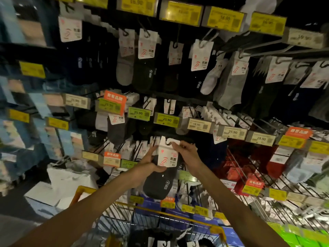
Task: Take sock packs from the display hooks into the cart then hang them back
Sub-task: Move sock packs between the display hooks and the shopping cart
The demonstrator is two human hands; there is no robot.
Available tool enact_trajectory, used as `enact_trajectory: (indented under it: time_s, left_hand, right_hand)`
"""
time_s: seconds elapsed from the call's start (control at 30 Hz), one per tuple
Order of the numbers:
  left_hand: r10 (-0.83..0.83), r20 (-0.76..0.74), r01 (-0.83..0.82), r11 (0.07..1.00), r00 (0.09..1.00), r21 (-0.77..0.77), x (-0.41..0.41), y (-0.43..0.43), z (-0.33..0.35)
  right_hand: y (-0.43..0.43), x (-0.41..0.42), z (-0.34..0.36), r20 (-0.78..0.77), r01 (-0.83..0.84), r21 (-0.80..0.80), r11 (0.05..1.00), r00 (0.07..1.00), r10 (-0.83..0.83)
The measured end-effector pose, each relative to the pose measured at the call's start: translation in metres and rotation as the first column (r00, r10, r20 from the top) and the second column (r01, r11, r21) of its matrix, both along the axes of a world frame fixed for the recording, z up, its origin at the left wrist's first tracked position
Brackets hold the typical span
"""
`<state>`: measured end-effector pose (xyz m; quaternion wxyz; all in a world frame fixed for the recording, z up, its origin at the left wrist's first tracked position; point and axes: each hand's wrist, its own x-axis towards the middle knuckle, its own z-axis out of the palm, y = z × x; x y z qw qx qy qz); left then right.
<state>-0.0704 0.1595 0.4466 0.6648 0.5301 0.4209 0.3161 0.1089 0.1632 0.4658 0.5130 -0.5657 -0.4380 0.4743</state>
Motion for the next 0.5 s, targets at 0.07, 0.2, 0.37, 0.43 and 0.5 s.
enact_trajectory:
  time_s: [0.07, 0.2, 0.37, 0.43, 0.5]
  left_hand:
    - [-0.015, 0.024, 0.015, 1.0, 1.0, -0.005, -0.012, -0.008, 0.0]
    - [-0.011, 0.068, 0.012, 1.0, 0.998, -0.019, -0.032, -0.02, 0.003]
    - [-0.013, 0.09, 0.015, 1.0, 0.996, -0.027, -0.06, -0.02, 0.007]
    - [0.006, 0.115, -0.006, 1.0, 0.993, -0.002, -0.067, -0.022, 0.015]
    - [0.028, 0.132, -0.038, 0.997, 0.991, 0.068, -0.067, -0.023, 0.03]
  right_hand:
    - [-0.008, -0.012, 0.003, 0.03, 0.004, 0.003, 1.0, 1.0, -0.004]
    - [-0.019, -0.036, 0.009, 0.081, 0.026, 0.015, 1.0, 0.996, -0.027]
    - [-0.027, -0.059, 0.021, 0.078, 0.044, 0.085, 0.995, 0.996, -0.051]
    - [-0.029, -0.067, 0.03, 0.094, 0.065, 0.128, 0.99, 0.993, -0.077]
    - [-0.029, -0.073, 0.045, 0.152, 0.056, 0.222, 0.974, 0.984, -0.091]
